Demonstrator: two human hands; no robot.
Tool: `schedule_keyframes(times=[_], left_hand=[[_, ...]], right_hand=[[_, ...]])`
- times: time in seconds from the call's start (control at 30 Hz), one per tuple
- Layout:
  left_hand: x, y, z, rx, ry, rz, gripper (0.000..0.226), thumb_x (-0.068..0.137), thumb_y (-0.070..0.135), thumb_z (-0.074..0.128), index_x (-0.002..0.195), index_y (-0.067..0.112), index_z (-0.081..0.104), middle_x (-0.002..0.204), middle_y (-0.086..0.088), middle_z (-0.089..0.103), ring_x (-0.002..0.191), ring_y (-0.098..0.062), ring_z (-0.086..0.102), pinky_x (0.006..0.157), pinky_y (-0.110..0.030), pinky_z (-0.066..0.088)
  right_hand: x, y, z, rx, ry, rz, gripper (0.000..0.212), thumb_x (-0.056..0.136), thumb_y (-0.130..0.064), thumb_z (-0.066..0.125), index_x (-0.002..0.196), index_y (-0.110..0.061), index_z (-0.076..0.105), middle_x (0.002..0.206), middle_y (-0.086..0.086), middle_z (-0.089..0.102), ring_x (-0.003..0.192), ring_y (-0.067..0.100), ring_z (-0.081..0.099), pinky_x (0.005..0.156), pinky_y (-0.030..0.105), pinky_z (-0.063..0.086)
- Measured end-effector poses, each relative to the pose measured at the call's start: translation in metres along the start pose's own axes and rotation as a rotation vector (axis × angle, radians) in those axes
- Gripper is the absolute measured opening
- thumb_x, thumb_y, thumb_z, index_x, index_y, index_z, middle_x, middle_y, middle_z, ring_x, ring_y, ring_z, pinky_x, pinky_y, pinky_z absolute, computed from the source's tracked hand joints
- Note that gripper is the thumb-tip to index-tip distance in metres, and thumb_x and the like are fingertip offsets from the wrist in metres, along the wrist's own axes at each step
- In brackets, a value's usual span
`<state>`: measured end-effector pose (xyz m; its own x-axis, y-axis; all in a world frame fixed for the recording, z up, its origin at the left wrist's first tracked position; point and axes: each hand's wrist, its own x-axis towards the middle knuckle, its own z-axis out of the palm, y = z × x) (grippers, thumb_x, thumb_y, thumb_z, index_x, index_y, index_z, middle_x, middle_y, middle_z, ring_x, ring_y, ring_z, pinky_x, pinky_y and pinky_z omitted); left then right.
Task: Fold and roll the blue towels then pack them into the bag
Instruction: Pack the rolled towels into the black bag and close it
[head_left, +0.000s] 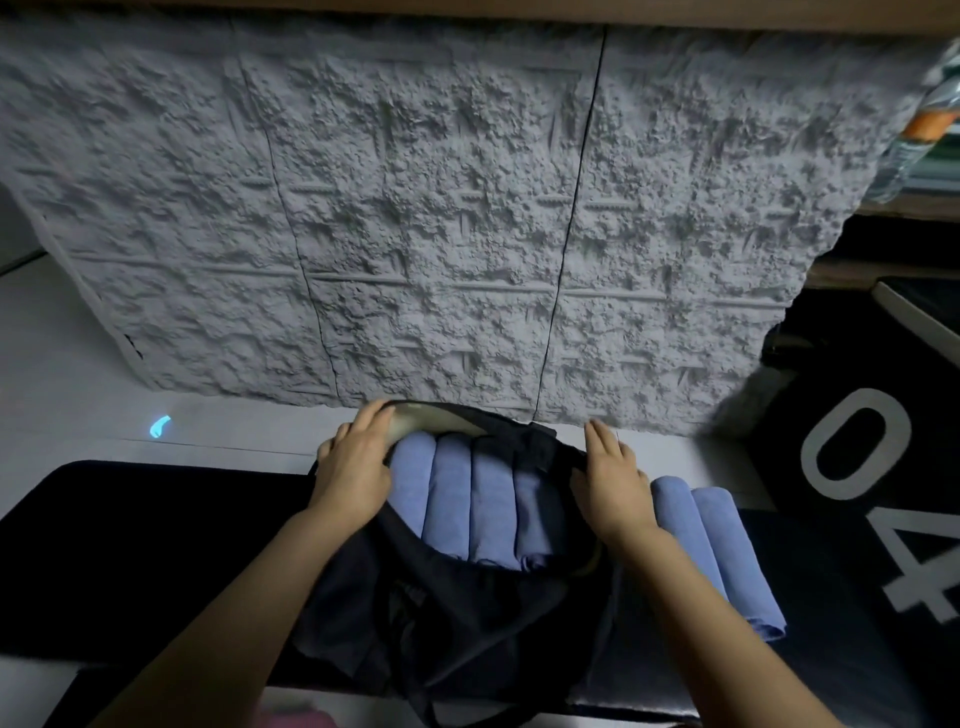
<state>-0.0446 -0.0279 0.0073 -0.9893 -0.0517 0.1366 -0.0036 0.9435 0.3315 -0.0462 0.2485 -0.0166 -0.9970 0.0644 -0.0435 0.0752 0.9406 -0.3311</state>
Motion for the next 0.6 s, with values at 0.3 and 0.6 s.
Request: schedule_keyframes(times=[0.3,0.6], left_hand=[[-0.036,0.052,0.031,-0.005,0.196,0.387,0.048,0.058,-0.002,0.069,0.1,0.022,0.067,0.126,-0.002,0.055,0.114,-0.024,0.049,0.092,-0.036,0.042],[-0.071,0.084,0.079,0.008,-0.29,0.37,0.045,0.098,0.036,0.04,0.141,0.025,0.035,0.147,0.013,0.03,0.139,-0.009,0.018,0.111,-0.026,0.023]], right_hand=[[-0.046,0.076,0.022,-0.077,0.05,0.294,0.038,0.09,-0.027,0.047,0.126,-0.017,0.041,0.135,0.011,0.039,0.111,0.036,0.041,0.087,0.041,0.043],[-0.056,0.108,0.042,-0.122,-0.073,0.476,0.047,0.09,-0.028,0.052,0.133,-0.02,0.037,0.135,0.007,0.032,0.121,0.03,0.037,0.095,0.038,0.042]])
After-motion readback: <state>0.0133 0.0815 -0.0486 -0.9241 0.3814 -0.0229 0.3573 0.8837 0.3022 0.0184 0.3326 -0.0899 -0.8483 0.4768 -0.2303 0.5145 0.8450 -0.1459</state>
